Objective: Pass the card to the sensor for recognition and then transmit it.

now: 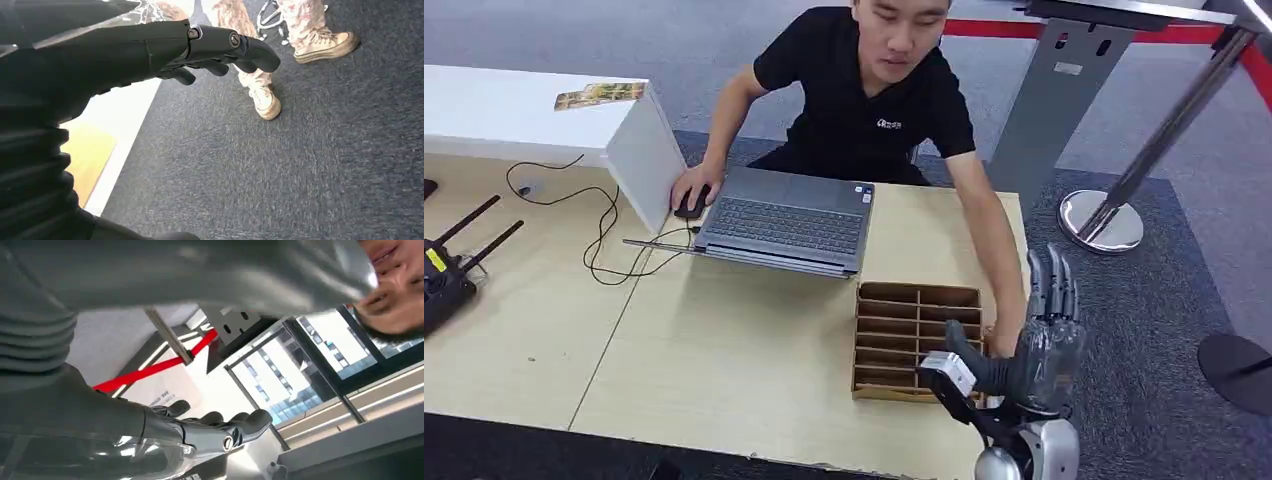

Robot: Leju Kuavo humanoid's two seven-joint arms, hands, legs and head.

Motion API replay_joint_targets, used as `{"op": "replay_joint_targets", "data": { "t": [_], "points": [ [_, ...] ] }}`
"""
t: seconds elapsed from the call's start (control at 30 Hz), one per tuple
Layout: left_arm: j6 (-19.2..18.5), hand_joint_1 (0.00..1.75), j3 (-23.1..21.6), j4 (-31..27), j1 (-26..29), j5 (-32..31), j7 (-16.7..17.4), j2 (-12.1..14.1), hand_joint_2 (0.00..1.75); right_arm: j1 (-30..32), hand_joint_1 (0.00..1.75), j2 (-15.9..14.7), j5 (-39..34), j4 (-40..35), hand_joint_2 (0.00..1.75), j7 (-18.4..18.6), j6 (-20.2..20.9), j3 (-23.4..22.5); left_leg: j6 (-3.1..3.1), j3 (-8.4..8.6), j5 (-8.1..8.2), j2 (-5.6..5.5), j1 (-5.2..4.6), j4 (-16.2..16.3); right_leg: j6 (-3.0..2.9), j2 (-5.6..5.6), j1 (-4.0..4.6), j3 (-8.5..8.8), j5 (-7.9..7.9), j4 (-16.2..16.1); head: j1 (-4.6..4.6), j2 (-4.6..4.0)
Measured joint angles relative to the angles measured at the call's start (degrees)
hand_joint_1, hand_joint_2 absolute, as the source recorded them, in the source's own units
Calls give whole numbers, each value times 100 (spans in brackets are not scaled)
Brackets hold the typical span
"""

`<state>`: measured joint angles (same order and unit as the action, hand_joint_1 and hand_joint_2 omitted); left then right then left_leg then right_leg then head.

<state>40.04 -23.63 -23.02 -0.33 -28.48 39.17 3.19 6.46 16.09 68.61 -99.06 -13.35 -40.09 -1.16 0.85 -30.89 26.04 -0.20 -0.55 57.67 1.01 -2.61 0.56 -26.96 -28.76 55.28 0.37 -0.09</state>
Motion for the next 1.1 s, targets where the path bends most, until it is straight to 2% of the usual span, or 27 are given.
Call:
{"op": "replay_joint_targets", "data": {
  "t": [0.03, 0.07, 0.47, 0.83, 0.97, 1.03, 1.1],
  "points": [
    [0, 0, 0, 0, 1, -2, 7, 0, 175, 6, 0, 0, -24, -15, 0, 0, 0, -15, 0, 0, 0, 1, 0, 0, 0, 0, 0, 0, 0, 0, 0, 0],
    [0, 0, 0, 0, 1, -7, 18, 0, 175, 16, 0, 0, -48, -33, 175, 0, 0, -40, 0, 0, 0, 1, 0, 0, 0, 0, 0, -1, 0, 0, 2, 0],
    [0, 0, 7, 0, 11, -116, 79, 0, 175, 217, 0, 31, -249, -409, 175, -170, -2, -232, 0, -1, 0, 2, 0, 0, 0, 1, 0, -3, 0, -1, 0, 0],
    [0, 0, 33, 0, 11, -160, 77, -7, 175, 232, 0, 33, -16, -483, 175, -164, 0, -230, 0, -1, 0, 2, 0, 0, 0, 1, 0, -2, 0, 0, 0, 0],
    [0, 0, 33, 0, 9, -160, 20, -7, 175, 233, 0, 33, 273, -455, 175, -179, 0, -201, 0, -2, 0, 2, 0, 0, 0, 1, 0, -2, 0, 0, 2, 0],
    [0, 0, 33, 0, 8, -179, -11, -9, 175, 230, 0, 28, 448, -422, 175, 34, 2, -146, 0, -2, 0, 2, 0, 0, 0, 1, 0, -1, 0, 0, 2, 0],
    [0, 0, 33, 0, 4, -190, -52, -9, 175, 230, 0, -2, 741, -387, 175, 486, 4, 20, 0, -2, 0, 2, 0, 0, -1, 1, 0, -1, 0, 0, 2, 0]
  ]
}}
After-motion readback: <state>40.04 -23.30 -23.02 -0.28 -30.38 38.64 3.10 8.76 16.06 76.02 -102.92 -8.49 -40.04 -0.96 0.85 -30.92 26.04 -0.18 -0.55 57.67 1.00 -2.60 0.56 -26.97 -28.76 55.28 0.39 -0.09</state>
